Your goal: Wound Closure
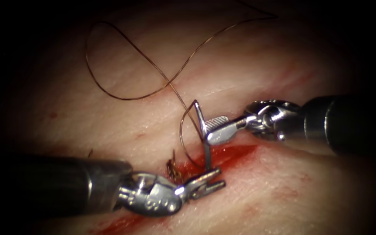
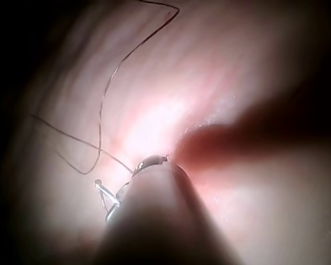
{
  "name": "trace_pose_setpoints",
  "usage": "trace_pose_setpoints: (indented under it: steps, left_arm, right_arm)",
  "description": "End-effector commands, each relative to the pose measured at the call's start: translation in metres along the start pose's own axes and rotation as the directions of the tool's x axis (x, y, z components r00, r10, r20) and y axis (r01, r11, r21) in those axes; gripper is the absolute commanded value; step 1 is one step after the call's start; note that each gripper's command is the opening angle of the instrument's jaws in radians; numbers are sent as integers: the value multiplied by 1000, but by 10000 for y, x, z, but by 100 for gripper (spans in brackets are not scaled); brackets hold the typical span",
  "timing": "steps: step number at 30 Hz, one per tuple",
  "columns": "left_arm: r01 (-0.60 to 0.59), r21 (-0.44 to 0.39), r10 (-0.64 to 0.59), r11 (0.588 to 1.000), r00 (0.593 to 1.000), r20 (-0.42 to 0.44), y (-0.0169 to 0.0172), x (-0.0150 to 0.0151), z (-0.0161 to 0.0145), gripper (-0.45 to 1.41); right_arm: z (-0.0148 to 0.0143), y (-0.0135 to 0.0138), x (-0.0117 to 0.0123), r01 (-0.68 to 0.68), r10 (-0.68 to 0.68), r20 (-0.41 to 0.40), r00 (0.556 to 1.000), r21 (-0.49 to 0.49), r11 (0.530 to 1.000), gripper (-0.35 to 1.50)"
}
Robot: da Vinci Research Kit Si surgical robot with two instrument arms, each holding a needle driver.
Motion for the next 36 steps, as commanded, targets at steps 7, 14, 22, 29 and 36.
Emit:
trace_pose_setpoints:
  steps: [7,14,22,29,36]
  left_arm:
    - [-4,-2,4,1000,1000,-1,8,-1,5,-45]
    - [-4,-4,4,1000,1000,1,8,-1,5,-45]
    - [-4,-3,4,1000,1000,2,8,0,6,-45]
    - [-4,-3,4,1000,1000,2,8,0,6,-45]
    - [-3,-4,3,1000,1000,2,8,1,4,-45]
  right_arm:
    - [19,7,-3,-28,28,16,999,-6,1000,116]
    - [19,6,-3,-28,28,23,999,-7,1000,111]
    - [25,9,-1,-23,22,46,999,11,1000,71]
    - [23,11,-2,-18,17,57,998,20,1000,-35]
    - [21,16,-10,-9,8,63,998,20,1000,-35]
